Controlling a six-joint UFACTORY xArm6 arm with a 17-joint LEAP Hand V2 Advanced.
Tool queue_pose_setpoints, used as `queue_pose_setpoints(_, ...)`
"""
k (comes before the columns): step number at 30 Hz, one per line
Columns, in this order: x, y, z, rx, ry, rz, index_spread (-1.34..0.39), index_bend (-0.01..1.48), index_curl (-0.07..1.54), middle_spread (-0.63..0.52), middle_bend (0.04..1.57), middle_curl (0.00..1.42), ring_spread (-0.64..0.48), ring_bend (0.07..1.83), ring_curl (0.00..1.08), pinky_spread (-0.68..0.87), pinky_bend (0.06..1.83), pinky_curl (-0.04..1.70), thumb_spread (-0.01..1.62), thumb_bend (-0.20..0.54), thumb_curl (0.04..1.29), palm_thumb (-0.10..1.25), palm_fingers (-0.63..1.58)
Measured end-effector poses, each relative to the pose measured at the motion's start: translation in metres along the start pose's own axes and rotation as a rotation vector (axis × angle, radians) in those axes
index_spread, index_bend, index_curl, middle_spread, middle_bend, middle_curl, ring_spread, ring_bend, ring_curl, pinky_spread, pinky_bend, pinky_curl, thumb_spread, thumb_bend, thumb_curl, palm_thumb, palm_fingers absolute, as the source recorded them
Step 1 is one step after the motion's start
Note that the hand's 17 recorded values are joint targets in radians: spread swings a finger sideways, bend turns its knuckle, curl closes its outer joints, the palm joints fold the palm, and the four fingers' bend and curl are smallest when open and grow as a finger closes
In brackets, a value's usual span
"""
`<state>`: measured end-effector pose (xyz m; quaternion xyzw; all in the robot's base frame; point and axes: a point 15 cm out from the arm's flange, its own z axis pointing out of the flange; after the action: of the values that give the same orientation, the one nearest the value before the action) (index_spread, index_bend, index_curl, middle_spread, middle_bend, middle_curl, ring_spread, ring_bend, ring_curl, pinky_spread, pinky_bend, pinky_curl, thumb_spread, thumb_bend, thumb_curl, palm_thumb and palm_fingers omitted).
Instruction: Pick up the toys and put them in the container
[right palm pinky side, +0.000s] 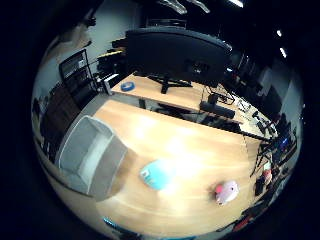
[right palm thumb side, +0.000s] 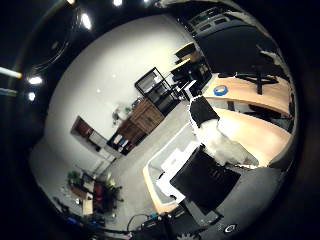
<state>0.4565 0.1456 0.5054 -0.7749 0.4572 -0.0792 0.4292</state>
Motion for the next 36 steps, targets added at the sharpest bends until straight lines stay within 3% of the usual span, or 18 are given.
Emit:
queue_pose_setpoints(16, 0.005, -0.003, 0.000, 0.017, -0.014, 0.022, -0.63, 0.17, 0.29, -0.40, 0.18, 0.27, -0.41, 0.83, 0.24, -0.43, 1.46, 0.15, 0.98, -0.030, 0.42, 0.55, 0.44)
queue_pose_setpoints(23, -0.009, -0.005, -0.001, 0.006, -0.026, -0.027, -0.64, 0.18, 0.29, -0.41, 0.18, 0.27, -0.42, 0.83, 0.24, -0.43, 1.46, 0.15, 0.98, -0.029, 0.42, 0.55, 0.45)
queue_pose_setpoints(29, 0.026, -0.011, -0.041, 0.027, 0.102, -0.064, -0.64, 0.17, 0.29, -0.40, 0.18, 0.27, -0.42, 0.82, 0.24, -0.43, 1.47, 0.15, 0.97, -0.031, 0.42, 0.55, 0.46)
queue_pose_setpoints(36, 0.081, 0.018, -0.073, -0.016, 0.212, -0.077, -0.63, 0.18, 0.28, -0.40, 0.19, 0.27, -0.41, 0.83, 0.24, -0.41, 1.44, 0.14, 0.97, -0.031, 0.42, 0.54, 0.42)
